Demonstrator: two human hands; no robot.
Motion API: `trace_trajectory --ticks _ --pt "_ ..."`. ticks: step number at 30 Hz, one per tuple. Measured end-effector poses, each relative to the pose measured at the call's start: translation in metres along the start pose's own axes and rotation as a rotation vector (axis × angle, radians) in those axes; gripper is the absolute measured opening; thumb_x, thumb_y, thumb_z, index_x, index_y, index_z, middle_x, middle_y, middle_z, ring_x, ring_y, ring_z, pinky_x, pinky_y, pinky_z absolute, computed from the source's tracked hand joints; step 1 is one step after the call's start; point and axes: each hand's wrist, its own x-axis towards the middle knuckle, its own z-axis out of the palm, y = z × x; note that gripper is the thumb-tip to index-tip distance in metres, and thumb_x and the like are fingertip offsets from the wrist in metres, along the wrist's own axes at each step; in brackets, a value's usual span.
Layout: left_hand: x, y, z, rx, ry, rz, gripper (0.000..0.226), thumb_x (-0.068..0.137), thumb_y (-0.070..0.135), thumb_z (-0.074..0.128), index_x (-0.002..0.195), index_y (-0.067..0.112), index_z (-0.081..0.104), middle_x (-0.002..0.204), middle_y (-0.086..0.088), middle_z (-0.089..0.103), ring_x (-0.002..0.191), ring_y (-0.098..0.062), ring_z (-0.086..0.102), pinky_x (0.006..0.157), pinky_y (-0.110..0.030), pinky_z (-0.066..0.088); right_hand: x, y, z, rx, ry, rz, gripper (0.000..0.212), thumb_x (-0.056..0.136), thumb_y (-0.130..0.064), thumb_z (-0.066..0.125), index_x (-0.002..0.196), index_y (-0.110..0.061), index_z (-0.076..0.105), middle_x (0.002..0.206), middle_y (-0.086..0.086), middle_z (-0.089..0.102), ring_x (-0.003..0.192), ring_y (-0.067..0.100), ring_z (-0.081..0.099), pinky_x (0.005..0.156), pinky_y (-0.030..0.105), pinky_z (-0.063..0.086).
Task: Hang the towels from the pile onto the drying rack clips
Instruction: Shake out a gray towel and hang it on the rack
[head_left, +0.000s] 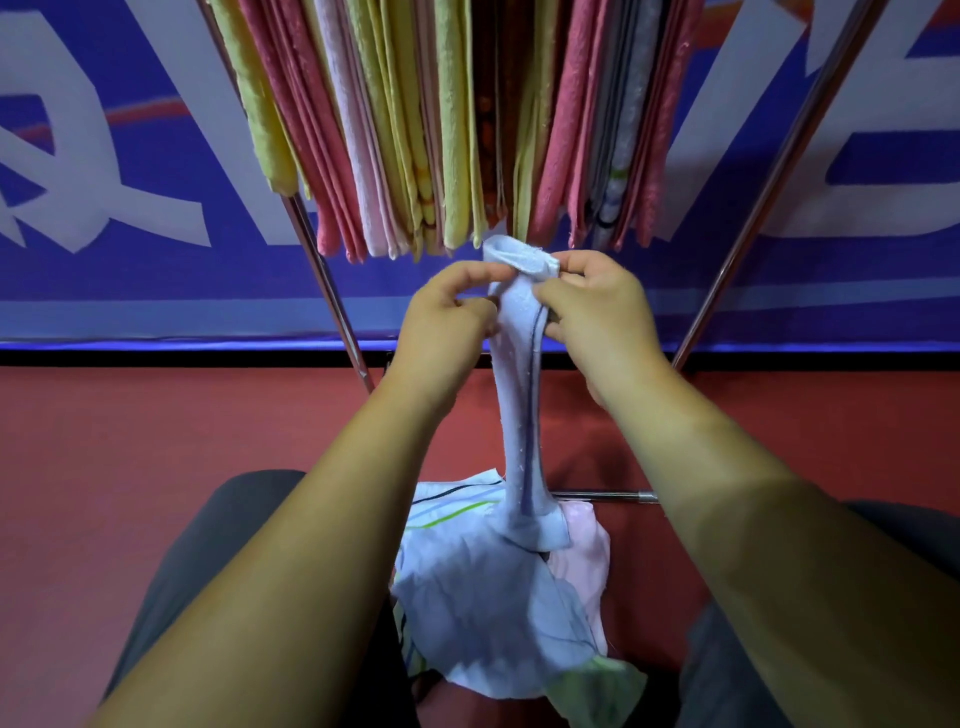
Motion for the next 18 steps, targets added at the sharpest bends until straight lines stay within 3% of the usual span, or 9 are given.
trace_trajectory --ticks 2,5,8,10,12,14,18 --pt "0.005 -0.002 -0.007 0.032 0.002 -0.001 0.047 0.078 0.006 0.065 0.122 0.019 0.067 0.124 -0.003 0.073 0.112 -0.017 0.071 0.103 -0.054 0.056 0.000 -0.010 -0.003 0.124 -0.035 0.040 0.024 0.089 0.003 0.059 0.104 -0.010 0.073 0.094 0.012 0.081 0.092 0.032 0.079 0.093 0.056 0.063" --pt "0.012 -0.005 -0.015 -0.038 -0.176 -0.090 0.060 0.079 0.012 0.076 0.136 0.009 0.058 0.128 -0.006 0.074 0.120 -0.021 0.070 0.111 -0.047 0.051 0.002 -0.022 -0.011 0.320 -0.079 0.088 0.024 0.089 0.007 0.056 0.100 -0.006 0.073 0.088 0.016 0.076 0.082 0.031 0.075 0.086 0.049 0.063" --pt "0.006 0.002 -0.017 -0.053 -0.395 -0.123 0.039 0.094 0.019 0.076 0.131 0.009 0.069 0.124 -0.009 0.076 0.114 -0.025 0.071 0.104 -0.046 0.051 0.010 -0.027 -0.022 0.439 -0.109 0.161 0.020 0.089 0.004 0.055 0.094 -0.003 0.073 0.086 0.015 0.075 0.075 0.027 0.075 0.071 0.034 0.064" --pt "-0.001 0.008 -0.014 -0.086 -0.468 -0.130 0.024 0.098 0.021 0.071 0.119 0.013 0.076 0.116 -0.008 0.078 0.104 -0.021 0.072 0.094 -0.037 0.055 0.012 -0.028 -0.028 0.472 -0.127 0.198 0.015 0.086 0.000 0.057 0.093 -0.004 0.070 0.088 0.014 0.073 0.075 0.026 0.071 0.068 0.030 0.061" --pt "-0.008 0.015 -0.008 -0.137 -0.470 -0.112 0.022 0.100 0.023 0.068 0.117 0.011 0.077 0.114 -0.010 0.078 0.103 -0.022 0.073 0.092 -0.036 0.056 0.012 -0.029 -0.031 0.513 -0.150 0.213 0.028 0.081 -0.006 0.061 0.108 -0.002 0.067 0.103 0.019 0.071 0.089 0.030 0.071 0.086 0.035 0.061" --pt "-0.012 0.025 -0.003 -0.156 -0.441 -0.067 0.027 0.104 0.024 0.065 0.124 0.007 0.073 0.120 -0.013 0.077 0.109 -0.025 0.073 0.096 -0.041 0.058 0.011 -0.030 -0.033 0.568 -0.170 0.219 0.037 0.085 -0.010 0.062 0.121 0.000 0.065 0.120 0.024 0.068 0.109 0.036 0.068 0.113 0.047 0.051" --pt "-0.018 0.049 0.002 -0.086 -0.379 0.062 0.028 0.108 0.027 0.061 0.129 0.011 0.071 0.123 -0.008 0.077 0.116 -0.023 0.073 0.101 -0.041 0.057 0.001 -0.036 -0.034 0.575 -0.194 0.238 0.041 0.101 -0.023 0.061 0.132 0.003 0.068 0.136 0.027 0.068 0.125 0.040 0.069 0.114 0.053 0.049"
